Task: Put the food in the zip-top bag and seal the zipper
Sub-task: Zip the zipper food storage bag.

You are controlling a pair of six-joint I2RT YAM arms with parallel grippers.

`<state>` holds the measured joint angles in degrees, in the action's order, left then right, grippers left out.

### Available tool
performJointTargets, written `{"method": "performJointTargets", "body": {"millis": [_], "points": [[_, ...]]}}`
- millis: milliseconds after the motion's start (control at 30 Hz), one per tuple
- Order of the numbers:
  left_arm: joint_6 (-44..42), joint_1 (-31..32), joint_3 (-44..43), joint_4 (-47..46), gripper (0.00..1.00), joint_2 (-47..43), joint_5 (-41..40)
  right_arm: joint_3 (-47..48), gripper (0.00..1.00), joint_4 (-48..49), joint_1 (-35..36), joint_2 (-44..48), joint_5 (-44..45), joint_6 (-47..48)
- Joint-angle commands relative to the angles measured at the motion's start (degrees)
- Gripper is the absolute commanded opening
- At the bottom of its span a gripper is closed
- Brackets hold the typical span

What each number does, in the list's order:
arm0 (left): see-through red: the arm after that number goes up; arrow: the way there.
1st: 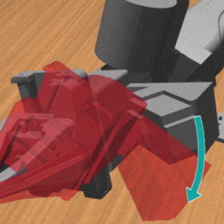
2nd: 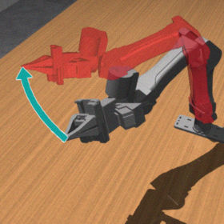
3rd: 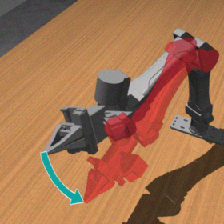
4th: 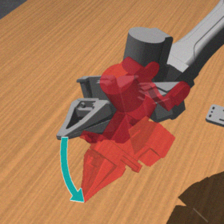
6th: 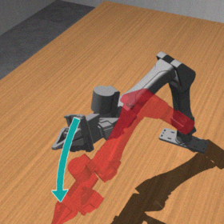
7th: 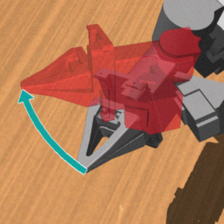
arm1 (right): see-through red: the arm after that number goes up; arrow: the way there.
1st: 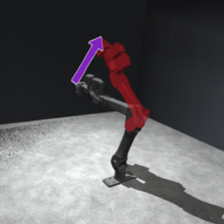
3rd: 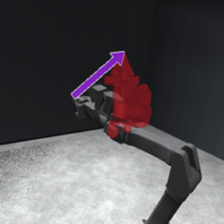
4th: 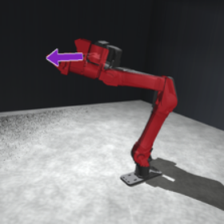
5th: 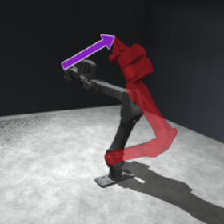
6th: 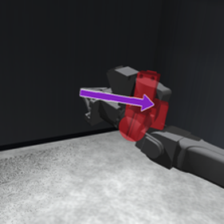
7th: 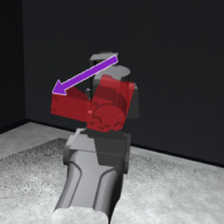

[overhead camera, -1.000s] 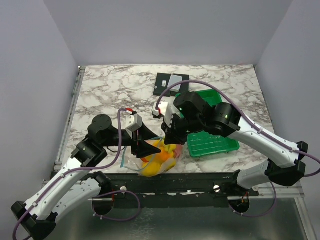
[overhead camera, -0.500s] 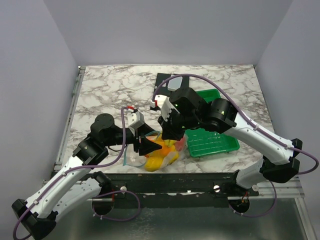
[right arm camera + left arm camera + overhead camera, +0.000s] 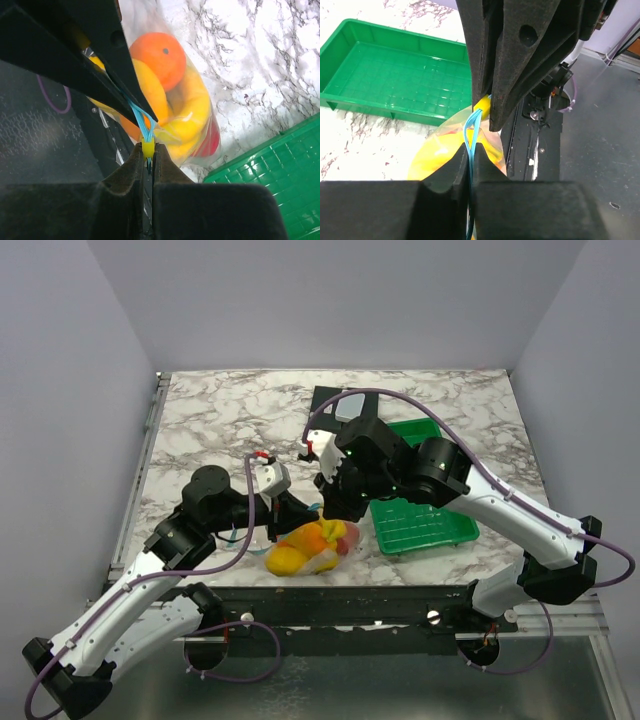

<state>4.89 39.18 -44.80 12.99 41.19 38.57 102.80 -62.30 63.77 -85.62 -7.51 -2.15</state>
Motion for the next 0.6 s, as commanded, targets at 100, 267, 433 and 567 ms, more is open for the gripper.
{"method": "performJointTargets", "body": {"millis": [100, 267, 433, 567], "points": [[-2.26, 1.2, -2.04, 1.83, 0.0, 0.78, 2.71, 0.77, 0.01, 2.59, 0.37, 1.76, 1.07, -0.45], [-2.55, 1.41, -2.21, 1.86, 0.0, 0.47, 4.88, -3.15, 0.16, 4.84, 0.34, 4.54, 2.48, 1.04], [-2.26, 1.59, -2.57, 1.86, 0.0, 0.35, 6.78, -8.64, 0.4, 9.78, 0.4, 8.61, 1.57, 4.86], [-1.78, 1.62, -2.97, 1.81, 0.0, -0.1, 8.18, -13.92, 0.47, 14.37, 0.34, 12.6, -0.46, 7.09]]}}
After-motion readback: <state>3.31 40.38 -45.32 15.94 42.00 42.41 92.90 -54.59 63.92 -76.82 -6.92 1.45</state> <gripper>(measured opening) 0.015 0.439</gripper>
